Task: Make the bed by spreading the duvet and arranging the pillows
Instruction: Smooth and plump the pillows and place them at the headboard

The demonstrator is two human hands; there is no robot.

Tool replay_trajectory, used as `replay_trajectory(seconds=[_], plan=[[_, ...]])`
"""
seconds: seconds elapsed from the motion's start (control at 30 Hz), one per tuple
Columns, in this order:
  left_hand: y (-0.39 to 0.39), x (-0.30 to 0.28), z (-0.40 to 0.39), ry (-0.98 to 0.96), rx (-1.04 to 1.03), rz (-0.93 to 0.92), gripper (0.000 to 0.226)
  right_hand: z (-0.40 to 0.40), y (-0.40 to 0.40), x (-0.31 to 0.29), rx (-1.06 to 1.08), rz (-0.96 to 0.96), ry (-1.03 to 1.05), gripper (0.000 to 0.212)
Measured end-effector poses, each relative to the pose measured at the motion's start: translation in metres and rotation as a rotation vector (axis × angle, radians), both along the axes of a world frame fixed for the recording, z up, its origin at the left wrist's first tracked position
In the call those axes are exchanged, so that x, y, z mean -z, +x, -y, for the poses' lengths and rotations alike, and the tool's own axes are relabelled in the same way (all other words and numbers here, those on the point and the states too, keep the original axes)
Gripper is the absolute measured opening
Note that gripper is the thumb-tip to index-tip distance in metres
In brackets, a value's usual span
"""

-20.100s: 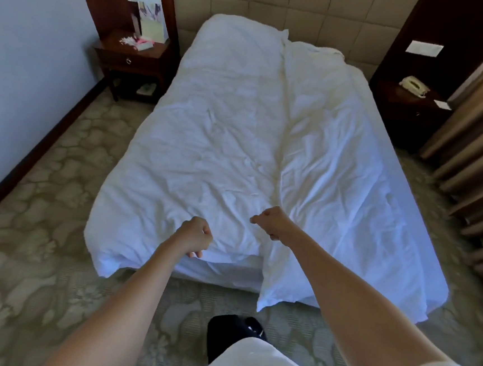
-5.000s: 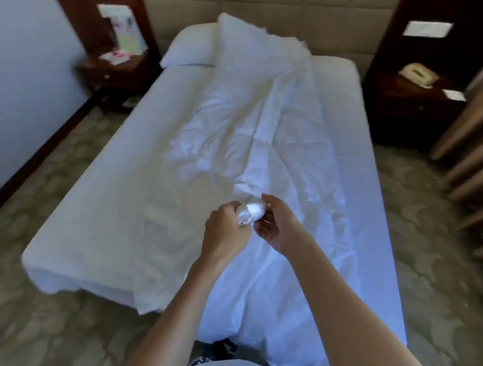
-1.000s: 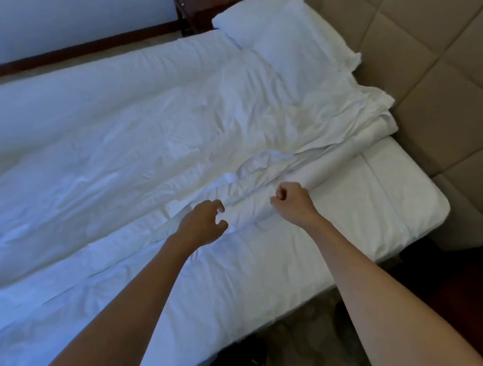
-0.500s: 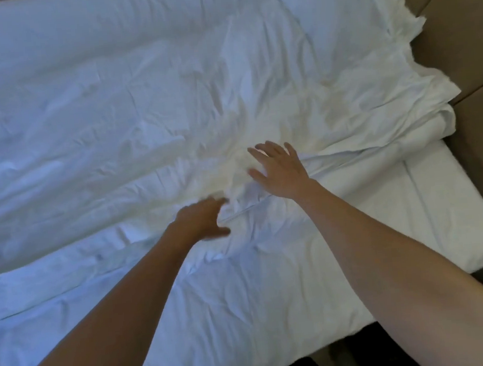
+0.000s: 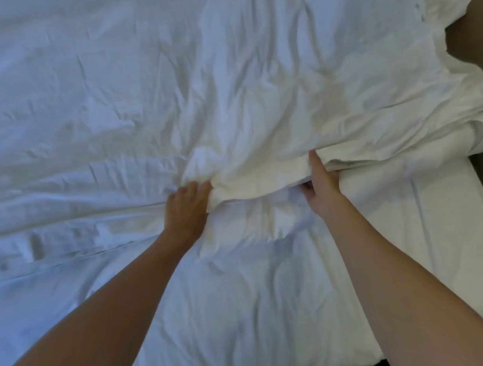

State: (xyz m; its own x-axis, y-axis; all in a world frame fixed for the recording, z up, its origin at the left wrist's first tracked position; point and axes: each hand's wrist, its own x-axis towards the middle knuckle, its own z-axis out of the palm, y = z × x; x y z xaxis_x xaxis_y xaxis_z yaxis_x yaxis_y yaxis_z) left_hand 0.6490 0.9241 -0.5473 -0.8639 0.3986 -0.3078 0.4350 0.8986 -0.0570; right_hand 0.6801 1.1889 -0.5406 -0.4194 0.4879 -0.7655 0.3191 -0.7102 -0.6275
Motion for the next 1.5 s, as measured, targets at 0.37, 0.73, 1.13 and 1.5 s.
replay_trajectory(seconds=[0.37,0.73,1.13,1.5], plan=[[0.071,-0.04,-0.136,0.146,-0.07,0.185,0.048,-0.12,0.038,-0.054,0.159,-0.043,0.582,0.037],[0.032,-0.07,-0.314,0.456,0.295,0.04,0.111,-0.234,0.033,-0.052,0.152,-0.569,-0.285,0.074],[0.028,-0.055,-0.407,0.393,0.209,0.263,0.097,-0.309,0.042,-0.058,0.239,-0.144,0.554,0.054],[0.021,-0.105,-0.389,0.724,0.013,0.391,0.101,-0.283,0.02,-0.004,0.231,-0.169,0.128,0.05]])
